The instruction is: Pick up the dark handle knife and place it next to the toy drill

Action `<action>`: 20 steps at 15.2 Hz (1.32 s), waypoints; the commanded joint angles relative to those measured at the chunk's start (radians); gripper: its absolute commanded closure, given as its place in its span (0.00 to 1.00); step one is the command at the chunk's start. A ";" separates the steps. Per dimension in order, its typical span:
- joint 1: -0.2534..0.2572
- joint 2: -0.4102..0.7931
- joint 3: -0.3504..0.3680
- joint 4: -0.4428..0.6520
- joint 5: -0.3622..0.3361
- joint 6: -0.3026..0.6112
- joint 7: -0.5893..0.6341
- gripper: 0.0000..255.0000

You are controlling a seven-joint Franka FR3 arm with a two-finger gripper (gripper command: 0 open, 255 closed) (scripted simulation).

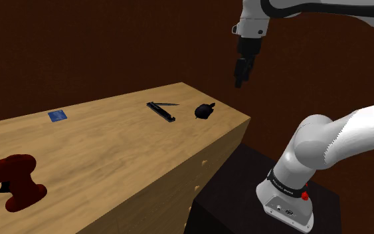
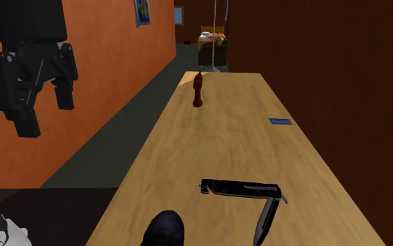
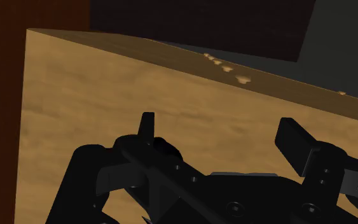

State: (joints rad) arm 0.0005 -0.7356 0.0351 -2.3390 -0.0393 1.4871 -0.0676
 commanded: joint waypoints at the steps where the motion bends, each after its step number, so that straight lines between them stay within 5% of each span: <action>1: 0.000 0.000 0.000 0.000 0.000 0.000 0.000 0.00; 10: -0.001 0.283 0.049 0.039 0.047 0.254 0.113 0.00; 20: -0.001 0.646 0.087 0.214 0.056 0.458 0.225 0.00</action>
State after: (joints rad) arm 0.0016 -0.1311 0.1217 -2.1544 0.0190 1.9313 0.1502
